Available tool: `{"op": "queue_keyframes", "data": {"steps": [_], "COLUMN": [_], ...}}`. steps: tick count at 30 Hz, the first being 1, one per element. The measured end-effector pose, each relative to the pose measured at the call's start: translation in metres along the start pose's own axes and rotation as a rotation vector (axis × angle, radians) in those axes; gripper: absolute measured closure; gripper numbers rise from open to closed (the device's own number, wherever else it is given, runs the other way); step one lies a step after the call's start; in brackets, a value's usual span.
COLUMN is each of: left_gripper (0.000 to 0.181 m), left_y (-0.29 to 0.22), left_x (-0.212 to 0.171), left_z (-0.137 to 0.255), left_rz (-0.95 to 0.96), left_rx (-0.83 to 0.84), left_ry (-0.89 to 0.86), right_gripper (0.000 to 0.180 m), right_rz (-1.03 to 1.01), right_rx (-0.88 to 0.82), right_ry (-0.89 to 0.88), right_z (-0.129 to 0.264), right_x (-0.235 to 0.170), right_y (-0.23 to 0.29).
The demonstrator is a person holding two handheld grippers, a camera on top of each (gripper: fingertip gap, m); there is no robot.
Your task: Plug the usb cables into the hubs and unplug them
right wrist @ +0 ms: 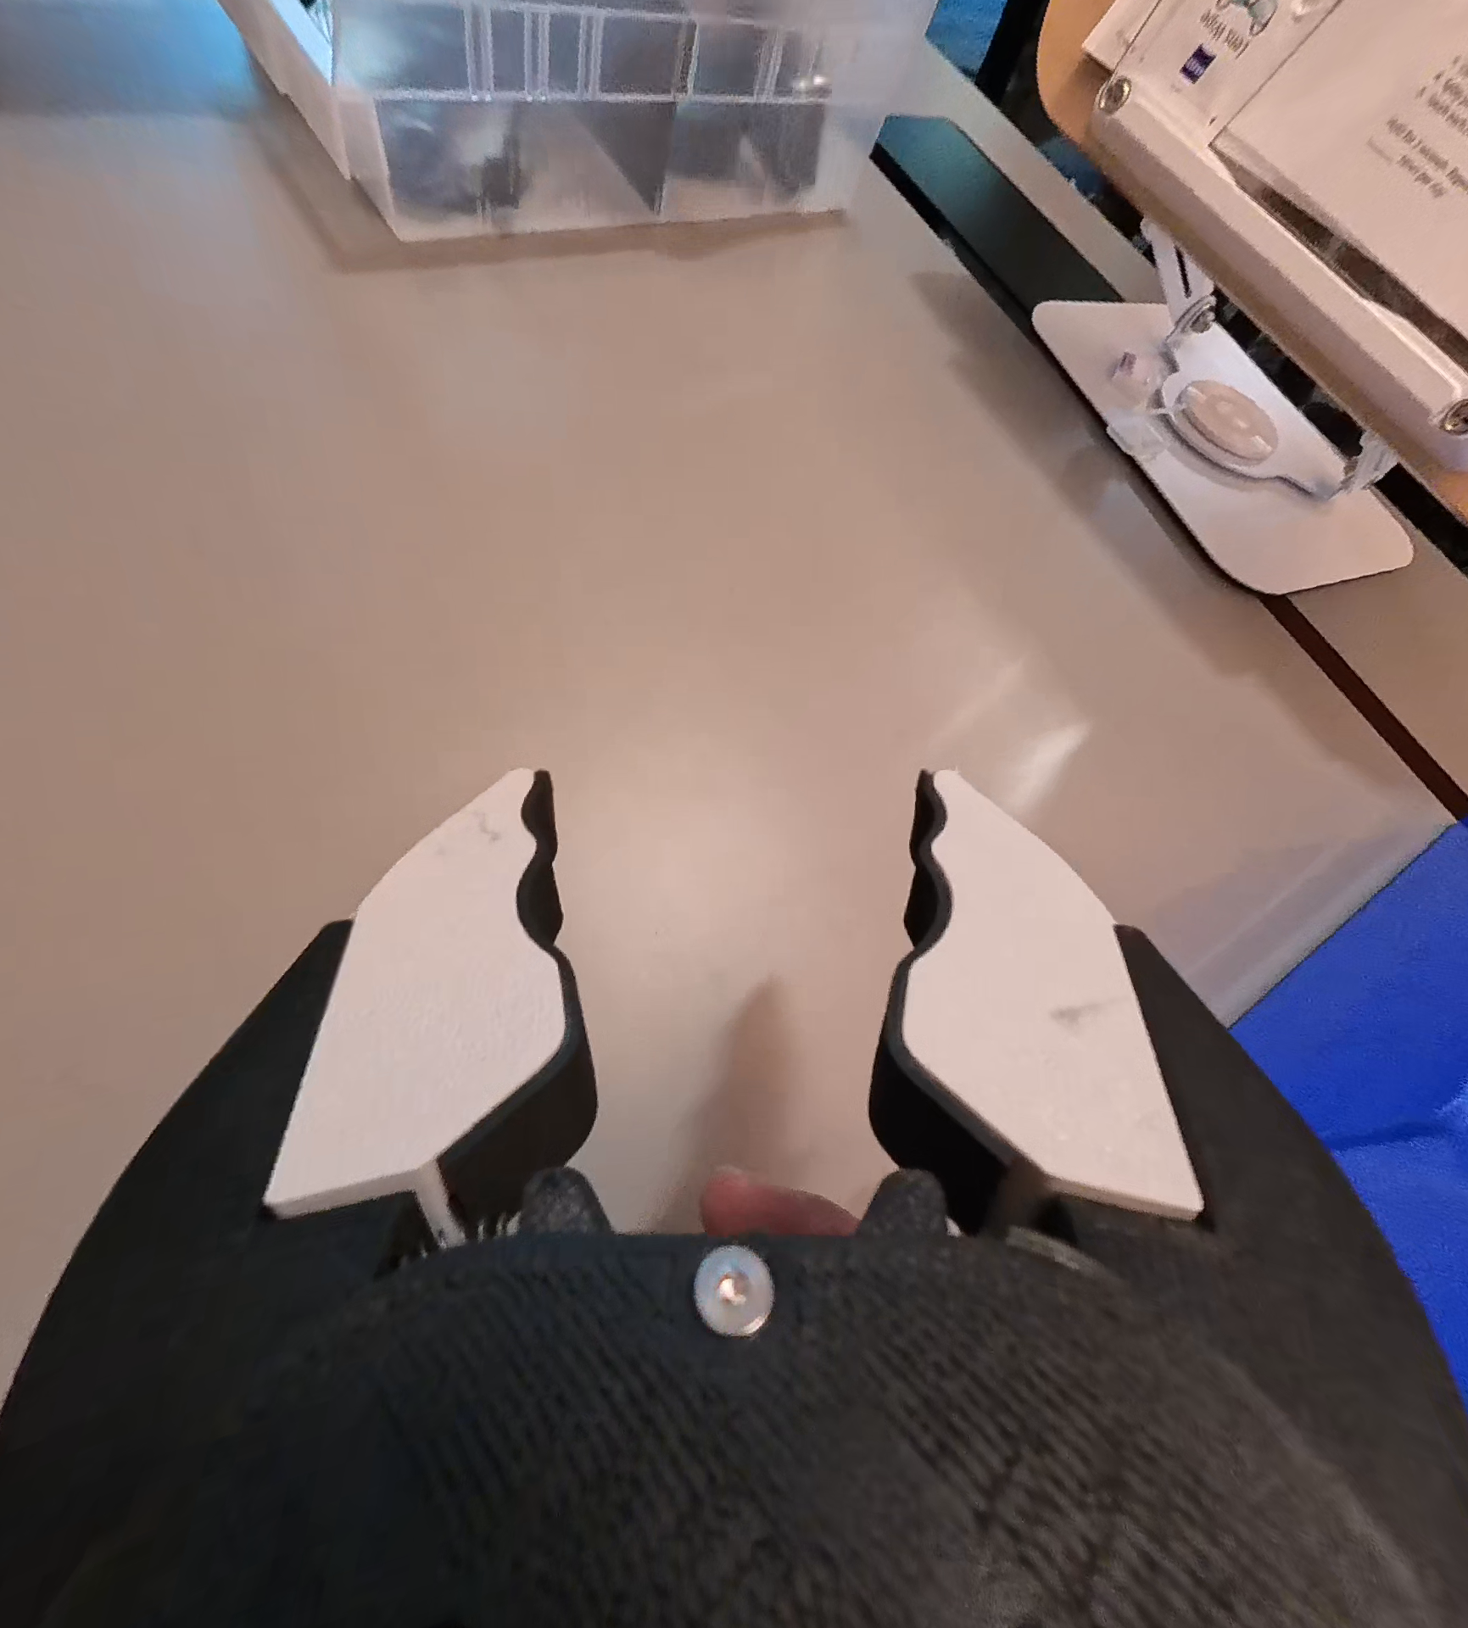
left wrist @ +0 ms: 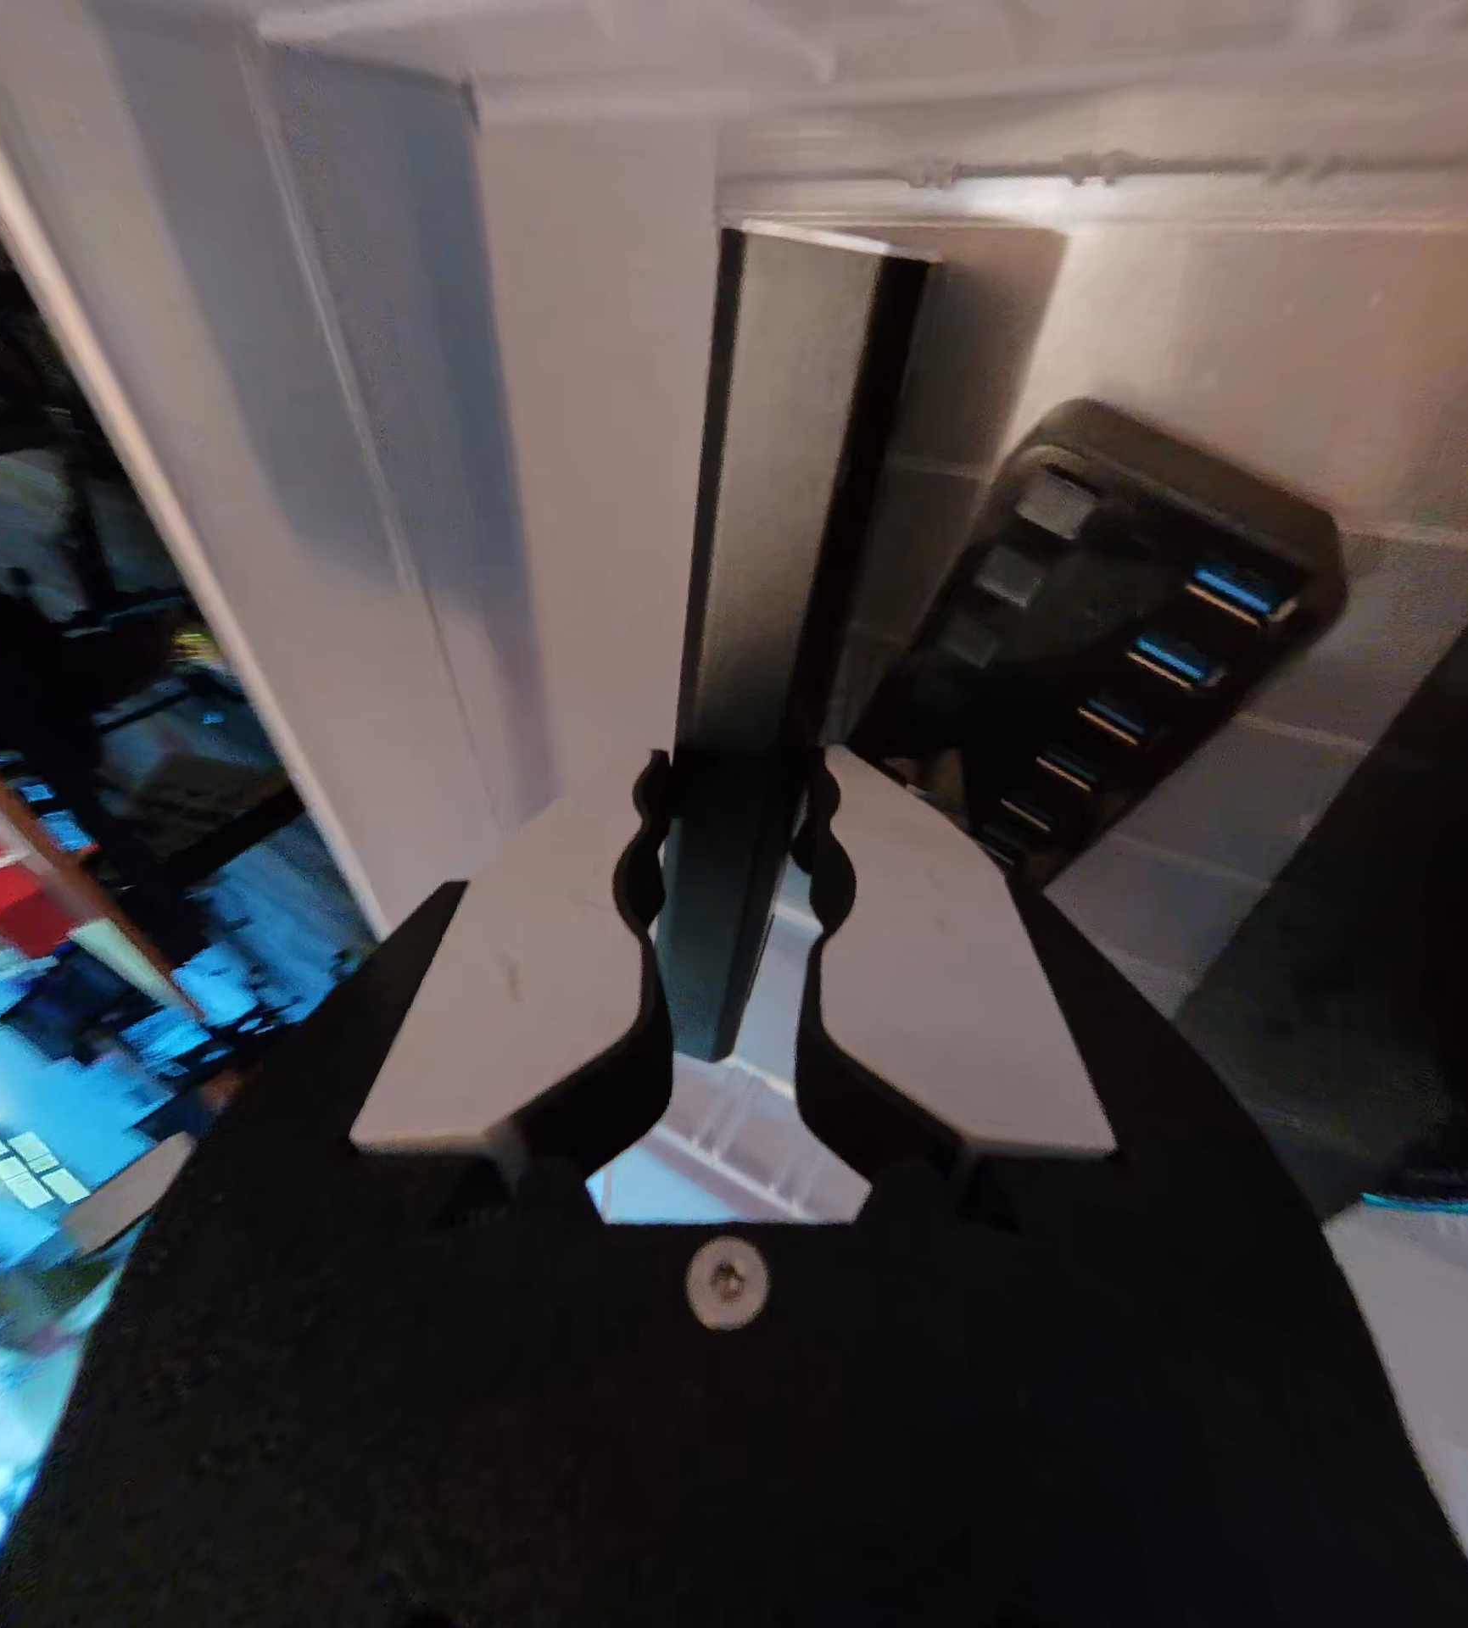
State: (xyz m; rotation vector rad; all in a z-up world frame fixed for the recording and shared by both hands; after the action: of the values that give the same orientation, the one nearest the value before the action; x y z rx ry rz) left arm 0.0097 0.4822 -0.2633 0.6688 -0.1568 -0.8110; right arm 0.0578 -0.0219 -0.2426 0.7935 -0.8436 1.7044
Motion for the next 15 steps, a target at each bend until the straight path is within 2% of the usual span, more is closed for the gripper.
{"op": "queue_keyframes", "data": {"steps": [3, 7, 11, 15], "left_gripper": [0.151, 0.151, 0.151, 0.151], "left_y": [0.0, 0.007, 0.015, 0.002], "left_x": [-0.001, -0.002, 0.009, 0.046], "left_z": [0.026, 0.083, 0.154, 0.217], "left_rz": [-0.069, -0.086, -0.047, 0.003], "left_rx": [0.154, 0.36, 0.582, 0.753], "left_ry": [0.024, 0.028, -0.029, -0.126], "right_gripper": [0.102, 0.097, 0.088, 0.074], "right_rz": [-0.017, -0.076, -0.16, -0.27], "right_rx": [0.012, 0.022, 0.037, -0.012], "right_ry": [-0.025, -0.135, -0.345, -0.511], "right_z": [-0.002, -0.01, -0.025, -0.046], "right_x": [0.002, 0.021, 0.064, 0.116], "right_y": [0.004, 0.009, 0.006, -0.012]}}
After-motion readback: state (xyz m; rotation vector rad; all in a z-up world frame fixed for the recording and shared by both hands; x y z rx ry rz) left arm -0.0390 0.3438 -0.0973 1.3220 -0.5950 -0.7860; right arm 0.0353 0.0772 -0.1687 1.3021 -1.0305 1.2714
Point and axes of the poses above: each gripper's, where its closed fingertips meet, z back along the fingers, x out of its top, y = z × x across the jaws, the point moved 4 cm from there along z, back along the fingers, and after that the axes turned 8 degrees about x, right-handed, at the moved point
